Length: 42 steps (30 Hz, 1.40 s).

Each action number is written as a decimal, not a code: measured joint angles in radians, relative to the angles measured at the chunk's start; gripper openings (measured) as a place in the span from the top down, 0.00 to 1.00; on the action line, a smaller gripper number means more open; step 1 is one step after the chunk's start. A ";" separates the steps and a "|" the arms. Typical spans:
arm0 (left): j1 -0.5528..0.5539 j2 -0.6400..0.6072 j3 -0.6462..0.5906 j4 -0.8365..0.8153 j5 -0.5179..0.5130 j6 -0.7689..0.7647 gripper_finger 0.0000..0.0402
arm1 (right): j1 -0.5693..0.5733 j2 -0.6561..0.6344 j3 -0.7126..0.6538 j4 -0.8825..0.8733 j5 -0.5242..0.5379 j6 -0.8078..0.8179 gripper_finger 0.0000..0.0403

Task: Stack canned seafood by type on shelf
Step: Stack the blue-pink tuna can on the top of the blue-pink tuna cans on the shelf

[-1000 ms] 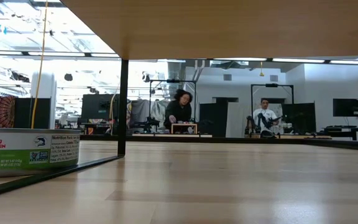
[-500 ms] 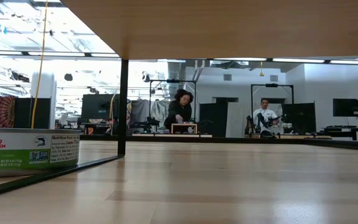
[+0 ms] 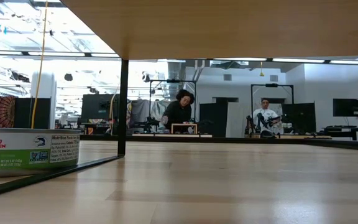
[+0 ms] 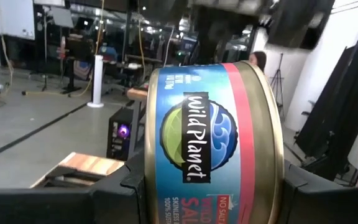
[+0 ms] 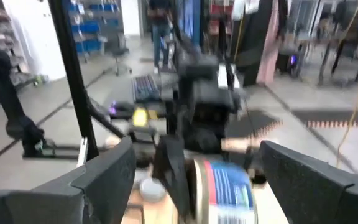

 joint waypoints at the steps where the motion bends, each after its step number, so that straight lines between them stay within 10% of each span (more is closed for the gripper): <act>1: 0.000 0.000 0.000 0.004 0.000 0.008 0.55 | 0.000 0.001 -0.001 -0.022 0.000 0.002 0.10; 22: -0.008 0.000 -0.001 0.024 0.029 0.027 0.55 | -0.023 0.129 0.000 -0.060 0.001 -0.012 0.11; 36: -0.007 0.000 -0.002 0.023 0.019 0.071 0.55 | -0.023 0.129 0.000 -0.050 -0.007 -0.010 0.49; 42: -0.008 0.001 -0.002 0.021 -0.008 0.066 0.54 | -0.022 0.129 0.000 -0.063 -0.011 -0.006 0.49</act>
